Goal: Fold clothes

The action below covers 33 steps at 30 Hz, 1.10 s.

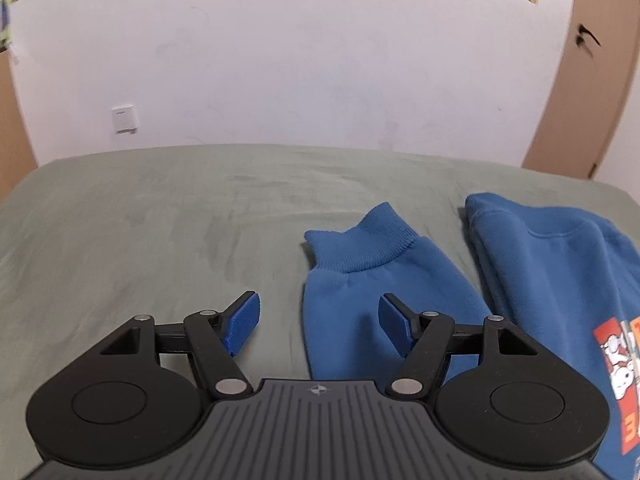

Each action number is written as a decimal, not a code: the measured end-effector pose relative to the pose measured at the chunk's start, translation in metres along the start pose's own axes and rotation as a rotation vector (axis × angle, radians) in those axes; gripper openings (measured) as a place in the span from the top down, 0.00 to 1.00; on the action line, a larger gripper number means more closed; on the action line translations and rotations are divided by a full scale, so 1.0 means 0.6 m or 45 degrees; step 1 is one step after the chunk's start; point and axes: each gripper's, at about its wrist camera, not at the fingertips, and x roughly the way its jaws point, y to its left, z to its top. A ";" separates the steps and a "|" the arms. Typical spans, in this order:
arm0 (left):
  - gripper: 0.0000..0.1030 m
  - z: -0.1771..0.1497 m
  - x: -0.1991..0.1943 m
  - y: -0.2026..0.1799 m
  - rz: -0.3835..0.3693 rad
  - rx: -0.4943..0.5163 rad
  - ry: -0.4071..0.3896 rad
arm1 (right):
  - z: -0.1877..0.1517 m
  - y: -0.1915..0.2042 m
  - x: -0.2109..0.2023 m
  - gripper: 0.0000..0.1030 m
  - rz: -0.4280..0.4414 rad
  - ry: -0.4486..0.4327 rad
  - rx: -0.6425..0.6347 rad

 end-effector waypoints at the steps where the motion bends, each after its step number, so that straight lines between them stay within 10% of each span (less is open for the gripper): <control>1: 0.38 0.000 0.006 -0.001 -0.005 0.008 0.003 | 0.003 -0.001 0.004 0.51 -0.001 0.002 -0.001; 12: 0.94 -0.005 0.036 0.007 -0.067 -0.105 0.001 | 0.005 -0.004 0.025 0.51 -0.030 0.022 -0.012; 20: 0.95 -0.005 -0.055 0.079 0.150 -0.148 -0.142 | 0.003 0.003 0.021 0.51 -0.040 0.017 -0.031; 33: 0.95 -0.115 -0.101 0.215 0.480 -0.277 -0.027 | 0.004 0.037 0.036 0.51 -0.018 0.028 -0.057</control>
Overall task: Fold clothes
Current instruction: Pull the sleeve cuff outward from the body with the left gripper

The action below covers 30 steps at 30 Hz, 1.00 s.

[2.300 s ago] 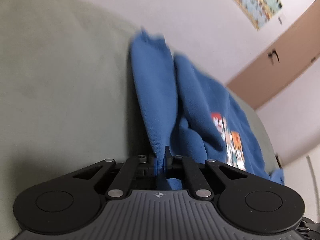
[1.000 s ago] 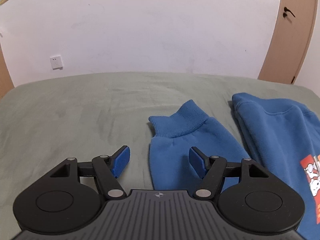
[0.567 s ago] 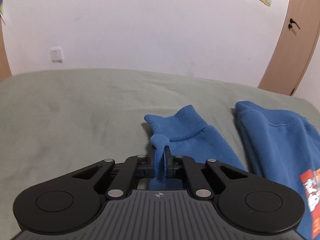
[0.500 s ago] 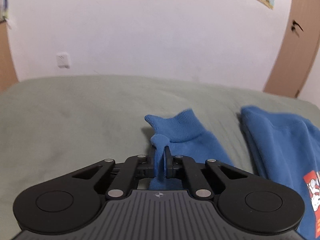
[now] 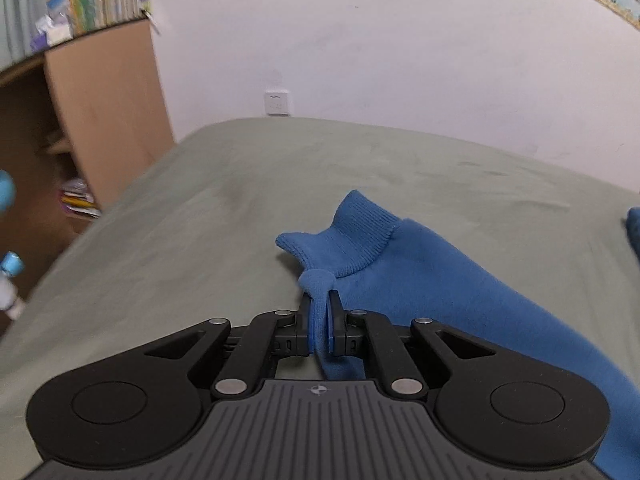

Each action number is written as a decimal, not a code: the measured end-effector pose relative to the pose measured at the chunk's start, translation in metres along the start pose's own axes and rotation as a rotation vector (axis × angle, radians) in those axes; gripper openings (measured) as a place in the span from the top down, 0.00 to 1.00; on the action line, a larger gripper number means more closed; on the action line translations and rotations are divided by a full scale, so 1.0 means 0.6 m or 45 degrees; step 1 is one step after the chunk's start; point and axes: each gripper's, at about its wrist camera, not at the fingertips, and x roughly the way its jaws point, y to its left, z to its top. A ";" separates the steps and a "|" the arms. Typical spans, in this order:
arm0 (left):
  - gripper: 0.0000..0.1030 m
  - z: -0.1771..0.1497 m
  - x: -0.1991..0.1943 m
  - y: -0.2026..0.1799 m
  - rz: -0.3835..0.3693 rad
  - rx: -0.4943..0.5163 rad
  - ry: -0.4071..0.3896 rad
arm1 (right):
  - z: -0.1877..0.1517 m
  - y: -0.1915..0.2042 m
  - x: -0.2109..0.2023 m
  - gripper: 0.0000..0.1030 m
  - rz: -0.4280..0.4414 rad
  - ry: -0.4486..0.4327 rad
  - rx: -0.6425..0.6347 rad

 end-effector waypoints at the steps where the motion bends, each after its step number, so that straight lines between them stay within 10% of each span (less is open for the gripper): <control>1: 0.95 0.002 -0.003 0.009 0.009 -0.025 0.014 | -0.001 0.000 0.000 0.51 -0.005 0.005 -0.002; 13: 0.66 0.045 -0.085 0.026 0.102 -0.088 0.060 | -0.008 -0.068 -0.068 0.51 -0.097 -0.039 0.099; 25: 0.66 -0.098 -0.291 -0.217 -0.590 0.252 0.224 | -0.063 -0.261 -0.170 0.61 -0.402 -0.058 0.357; 30: 0.65 -0.168 -0.267 -0.283 -0.557 0.340 0.265 | -0.099 -0.288 -0.135 0.61 -0.459 0.038 0.362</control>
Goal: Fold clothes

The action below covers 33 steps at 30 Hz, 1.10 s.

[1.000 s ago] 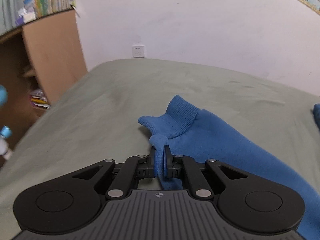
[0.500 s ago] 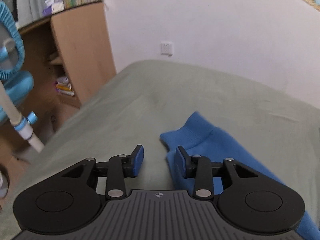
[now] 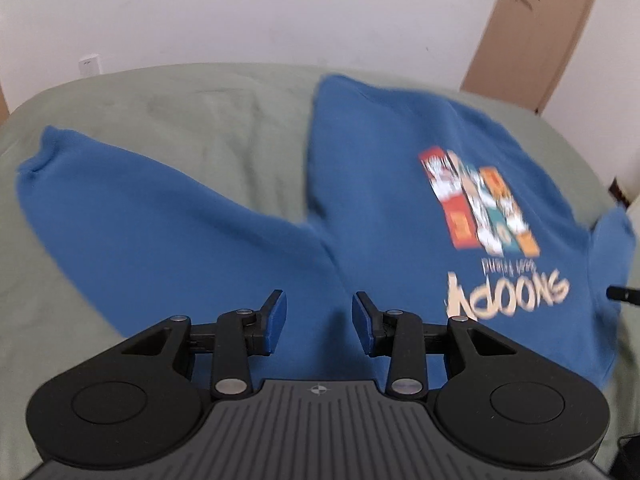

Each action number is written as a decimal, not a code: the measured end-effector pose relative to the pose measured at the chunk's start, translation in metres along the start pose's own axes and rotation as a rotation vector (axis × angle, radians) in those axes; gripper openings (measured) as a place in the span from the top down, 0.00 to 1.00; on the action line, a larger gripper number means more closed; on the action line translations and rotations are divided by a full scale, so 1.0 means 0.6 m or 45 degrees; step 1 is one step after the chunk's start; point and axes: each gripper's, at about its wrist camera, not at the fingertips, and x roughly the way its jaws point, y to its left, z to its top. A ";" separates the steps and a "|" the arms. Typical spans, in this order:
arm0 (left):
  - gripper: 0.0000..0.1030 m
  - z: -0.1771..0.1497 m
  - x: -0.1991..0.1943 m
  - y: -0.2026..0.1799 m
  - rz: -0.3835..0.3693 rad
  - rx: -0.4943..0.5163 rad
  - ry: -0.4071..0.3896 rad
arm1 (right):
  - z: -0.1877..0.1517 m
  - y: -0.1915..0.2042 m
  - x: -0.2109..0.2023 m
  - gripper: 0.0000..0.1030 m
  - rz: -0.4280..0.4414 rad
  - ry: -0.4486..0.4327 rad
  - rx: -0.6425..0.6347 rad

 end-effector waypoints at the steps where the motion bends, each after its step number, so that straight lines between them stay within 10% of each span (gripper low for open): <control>1: 0.66 -0.006 0.020 0.005 0.038 -0.011 0.041 | -0.006 -0.005 0.014 0.61 -0.055 0.035 -0.007; 8: 0.64 0.047 -0.019 0.043 0.041 -0.048 -0.038 | 0.019 -0.037 -0.008 0.59 0.016 -0.016 -0.055; 11: 0.47 0.117 -0.023 0.044 0.017 -0.072 -0.112 | 0.089 -0.045 -0.008 0.44 0.122 -0.101 0.004; 21: 0.45 0.359 0.227 -0.008 -0.047 -0.044 -0.043 | 0.339 0.004 0.190 0.38 0.246 -0.126 0.072; 33: 0.45 0.422 0.361 -0.006 -0.132 0.048 0.047 | 0.458 0.031 0.380 0.46 0.372 0.015 0.024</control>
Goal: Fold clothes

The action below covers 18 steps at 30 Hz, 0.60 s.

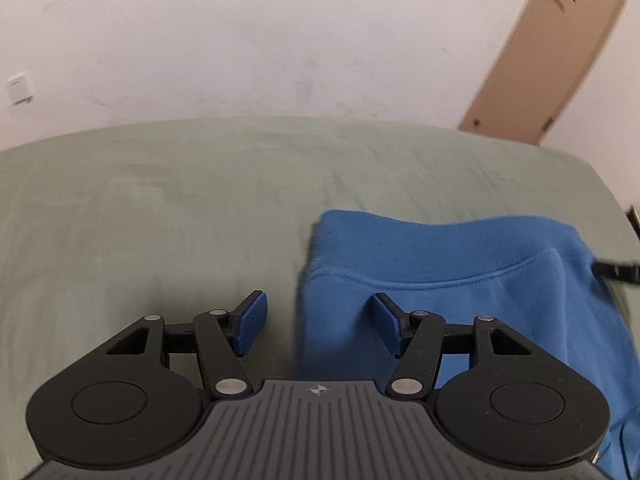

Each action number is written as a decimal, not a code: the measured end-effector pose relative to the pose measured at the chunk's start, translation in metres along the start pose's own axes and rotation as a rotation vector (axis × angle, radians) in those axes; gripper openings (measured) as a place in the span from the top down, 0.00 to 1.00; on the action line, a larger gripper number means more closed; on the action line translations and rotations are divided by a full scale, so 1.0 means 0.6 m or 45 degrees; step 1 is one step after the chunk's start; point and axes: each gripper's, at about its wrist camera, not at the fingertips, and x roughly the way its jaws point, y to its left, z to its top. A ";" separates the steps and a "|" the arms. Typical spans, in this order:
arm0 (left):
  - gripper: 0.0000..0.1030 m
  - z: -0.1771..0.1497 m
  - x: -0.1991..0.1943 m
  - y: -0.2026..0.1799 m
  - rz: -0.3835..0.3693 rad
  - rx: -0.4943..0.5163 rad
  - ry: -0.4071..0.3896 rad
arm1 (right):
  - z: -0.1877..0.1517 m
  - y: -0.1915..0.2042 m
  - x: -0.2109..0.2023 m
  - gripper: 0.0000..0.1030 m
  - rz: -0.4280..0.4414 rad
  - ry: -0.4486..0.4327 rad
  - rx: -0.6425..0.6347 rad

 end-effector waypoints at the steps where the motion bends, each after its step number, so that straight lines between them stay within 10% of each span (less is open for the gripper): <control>1: 0.45 0.003 0.005 -0.004 -0.001 0.023 0.000 | 0.006 0.008 0.006 0.49 -0.003 0.012 -0.037; 6: 0.53 0.019 0.016 -0.018 -0.005 0.072 0.013 | 0.022 0.022 0.015 0.78 0.053 0.104 -0.130; 12: 0.86 0.029 0.008 -0.032 0.050 0.160 -0.009 | 0.032 0.041 0.008 0.88 -0.011 0.108 -0.221; 18: 0.85 0.035 0.020 -0.015 0.097 0.150 -0.019 | 0.035 0.064 0.006 0.89 -0.121 0.078 -0.289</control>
